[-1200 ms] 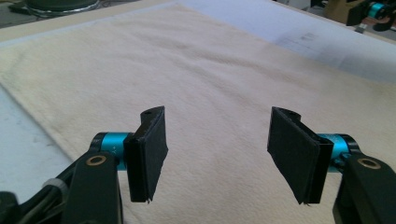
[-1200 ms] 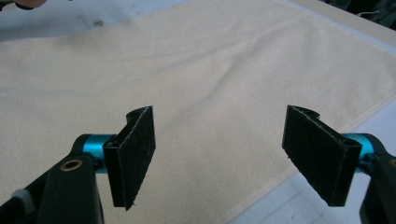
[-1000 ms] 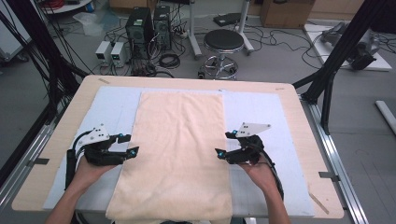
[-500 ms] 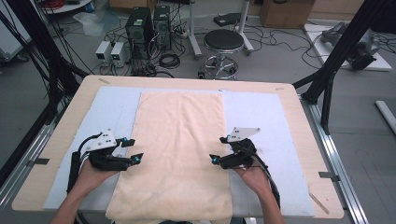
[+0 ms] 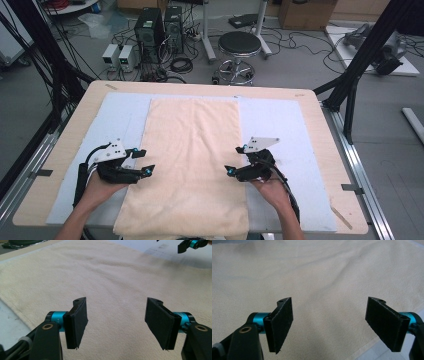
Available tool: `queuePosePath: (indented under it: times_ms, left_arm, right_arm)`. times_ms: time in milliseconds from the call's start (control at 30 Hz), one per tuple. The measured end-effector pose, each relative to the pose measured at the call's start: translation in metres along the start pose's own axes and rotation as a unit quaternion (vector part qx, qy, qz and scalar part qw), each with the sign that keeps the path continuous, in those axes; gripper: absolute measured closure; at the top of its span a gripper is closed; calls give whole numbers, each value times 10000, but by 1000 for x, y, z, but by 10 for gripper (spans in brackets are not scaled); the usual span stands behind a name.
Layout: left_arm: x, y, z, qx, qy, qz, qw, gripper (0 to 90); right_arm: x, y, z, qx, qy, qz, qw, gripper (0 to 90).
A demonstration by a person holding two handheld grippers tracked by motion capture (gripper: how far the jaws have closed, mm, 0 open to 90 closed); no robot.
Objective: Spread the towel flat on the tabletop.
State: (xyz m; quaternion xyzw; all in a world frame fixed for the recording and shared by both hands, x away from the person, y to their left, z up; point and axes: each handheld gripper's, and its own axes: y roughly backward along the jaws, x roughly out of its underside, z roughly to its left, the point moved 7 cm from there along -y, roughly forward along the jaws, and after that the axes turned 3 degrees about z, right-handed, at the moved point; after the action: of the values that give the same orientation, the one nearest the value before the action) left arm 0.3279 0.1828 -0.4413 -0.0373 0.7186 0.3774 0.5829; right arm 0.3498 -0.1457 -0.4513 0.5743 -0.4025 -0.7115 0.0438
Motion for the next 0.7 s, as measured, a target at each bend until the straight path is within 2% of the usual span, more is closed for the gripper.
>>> queuePosePath:
  times_ms: [167,367,700]
  left_arm:
    - [0,2,-3,-3,9,26,10000,346]
    - [-1,0,-1,22,52,-34,10000,346]
    - [-1,-1,-1,51,64,-4,10000,346]
  right_arm:
    - [-1,0,1,41,59,-17,10000,219]
    - [-1,2,1,43,2,-10,10000,218]
    - [0,0,2,79,106,56,9999,218]
